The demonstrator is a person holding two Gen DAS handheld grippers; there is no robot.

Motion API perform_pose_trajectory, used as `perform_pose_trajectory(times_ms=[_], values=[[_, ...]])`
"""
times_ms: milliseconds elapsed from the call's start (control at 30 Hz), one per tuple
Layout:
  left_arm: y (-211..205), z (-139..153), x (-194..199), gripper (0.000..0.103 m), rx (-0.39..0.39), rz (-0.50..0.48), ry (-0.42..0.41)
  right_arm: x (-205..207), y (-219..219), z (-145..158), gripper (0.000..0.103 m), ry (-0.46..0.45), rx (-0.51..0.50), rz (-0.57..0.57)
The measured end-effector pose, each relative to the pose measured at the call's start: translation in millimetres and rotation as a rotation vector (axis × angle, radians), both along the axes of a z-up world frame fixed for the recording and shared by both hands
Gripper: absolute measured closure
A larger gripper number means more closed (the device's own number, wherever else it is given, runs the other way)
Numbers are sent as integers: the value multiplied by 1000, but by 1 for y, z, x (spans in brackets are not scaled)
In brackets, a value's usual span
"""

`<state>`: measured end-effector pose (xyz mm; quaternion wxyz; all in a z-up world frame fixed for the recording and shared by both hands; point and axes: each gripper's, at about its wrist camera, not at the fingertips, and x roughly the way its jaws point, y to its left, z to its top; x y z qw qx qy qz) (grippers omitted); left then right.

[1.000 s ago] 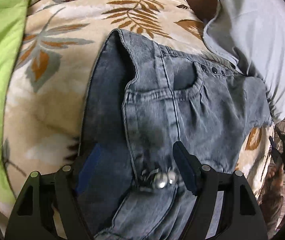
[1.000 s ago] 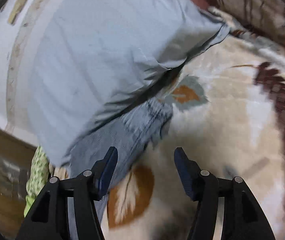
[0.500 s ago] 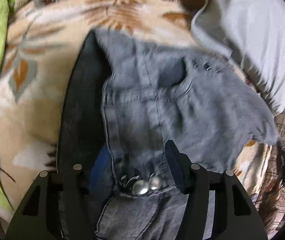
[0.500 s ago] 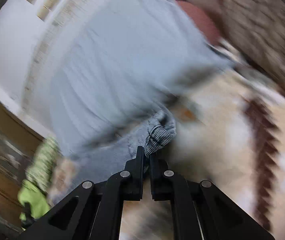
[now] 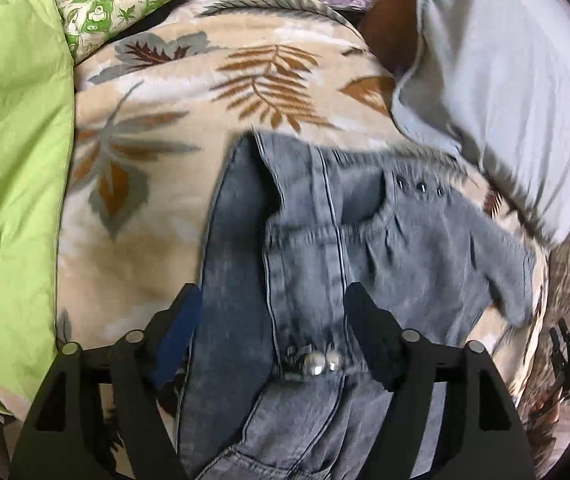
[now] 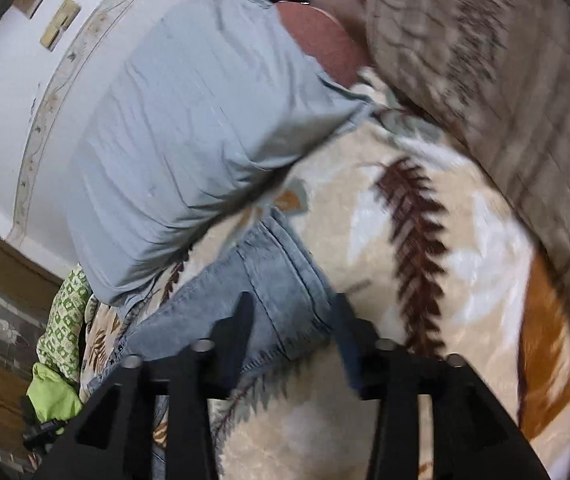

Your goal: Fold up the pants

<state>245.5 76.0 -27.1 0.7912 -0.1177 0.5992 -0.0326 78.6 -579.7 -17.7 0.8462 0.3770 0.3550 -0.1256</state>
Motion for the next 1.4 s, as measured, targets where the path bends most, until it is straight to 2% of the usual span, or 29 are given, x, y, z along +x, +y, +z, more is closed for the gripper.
perform_pose_trajectory(times_ms=[100, 200, 400, 533, 667, 767, 867, 933, 967, 1033, 1067, 1133, 1233, 1300, 1367, 1400], values=[[6, -11, 18, 28, -46, 28, 62, 30, 2, 3, 49, 41, -36, 62], [3, -24, 34, 28, -69, 60, 114, 66, 8, -8, 48, 82, -53, 108], [17, -21, 63, 28, -50, 116, 89, 123, 13, -32, 47, 151, -126, 161], [27, -32, 84, 28, -63, 132, 125, 148, 13, -45, 43, 173, -138, 182], [24, -48, 95, 28, -58, 101, 157, 160, 17, -52, 38, 181, -151, 219], [12, -57, 99, 27, -112, 74, 160, 165, 21, -54, 32, 175, -157, 237], [-9, -64, 103, 25, -86, 15, 170, 170, 25, -54, 32, 182, -177, 265], [-26, -64, 103, 25, -66, -45, 141, 174, 29, -53, 37, 204, -208, 283], [-33, -61, 101, 28, -56, -70, 116, 176, 32, -54, 41, 226, -234, 291], [-47, -55, 96, 71, -14, -125, 72, 177, 35, -53, 83, 269, -295, 296], [-55, -52, 93, 76, 27, -149, 58, 178, 36, -53, 101, 287, -307, 306], [-65, -43, 86, 100, 122, -179, 10, 175, 40, -51, 103, 294, -343, 308], [-71, -29, 78, 100, 235, -194, -62, 165, 43, -39, 103, 246, -355, 300], [-70, -20, 75, 100, 257, -199, -84, 159, 37, -31, 100, 218, -321, 289], [-60, -16, 77, 100, 205, -188, -56, 154, 24, -32, 89, 228, -246, 249], [-57, -16, 77, 99, 184, -183, -46, 151, 17, -33, 71, 233, -227, 218]])
